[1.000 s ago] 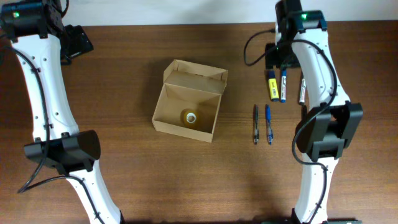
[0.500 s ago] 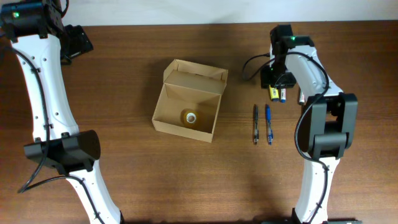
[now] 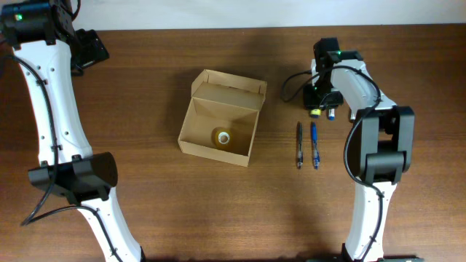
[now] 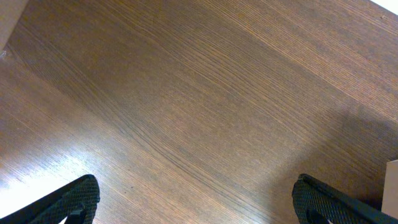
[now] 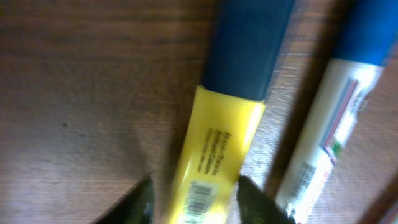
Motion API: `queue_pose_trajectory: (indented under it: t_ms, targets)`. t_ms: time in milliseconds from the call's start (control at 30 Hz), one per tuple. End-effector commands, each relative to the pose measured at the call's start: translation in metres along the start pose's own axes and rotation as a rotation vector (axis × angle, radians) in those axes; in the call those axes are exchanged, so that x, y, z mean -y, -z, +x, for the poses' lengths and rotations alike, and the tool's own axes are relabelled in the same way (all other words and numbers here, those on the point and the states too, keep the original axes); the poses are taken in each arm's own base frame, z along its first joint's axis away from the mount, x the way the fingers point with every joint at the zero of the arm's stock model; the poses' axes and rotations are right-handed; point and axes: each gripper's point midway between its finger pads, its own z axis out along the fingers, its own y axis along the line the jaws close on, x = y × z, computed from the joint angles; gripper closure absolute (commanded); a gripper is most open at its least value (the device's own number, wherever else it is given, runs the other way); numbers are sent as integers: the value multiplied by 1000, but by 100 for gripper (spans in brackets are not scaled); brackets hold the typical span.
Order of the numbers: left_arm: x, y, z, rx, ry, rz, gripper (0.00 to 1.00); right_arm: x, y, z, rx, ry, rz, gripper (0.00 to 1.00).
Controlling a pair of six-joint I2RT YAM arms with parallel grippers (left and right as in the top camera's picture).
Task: Pack container
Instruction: 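Move the right gripper to the yellow highlighter and grasp it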
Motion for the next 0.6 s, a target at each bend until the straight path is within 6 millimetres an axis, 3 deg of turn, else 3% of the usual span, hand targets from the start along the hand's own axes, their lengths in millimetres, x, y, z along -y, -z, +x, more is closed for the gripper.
queue_pose_trajectory:
  t_ms: [0,133,200,333,467,567]
  targets:
    - [-4,7,-1,14,-6,-1,0,0,-14,8,-40,-2,-17,72]
    - [-4,7,-1,14,-6,-1,0,-1,-14,9,-42,-2,-24,75]
    - [-4,7,-1,14,-6,-1,0,-2,-14,9,-46,-6,-24,96]
    - [-4,7,-1,14,-6,-1,0,-9,-8,11,-59,-6,-69,96]
    - [-4,7,-1,14,-6,-1,0,-24,28,-3,-8,-6,-164,96]
    - [-4,7,-1,14,-6,-1,0,-33,79,-20,82,6,-206,96]
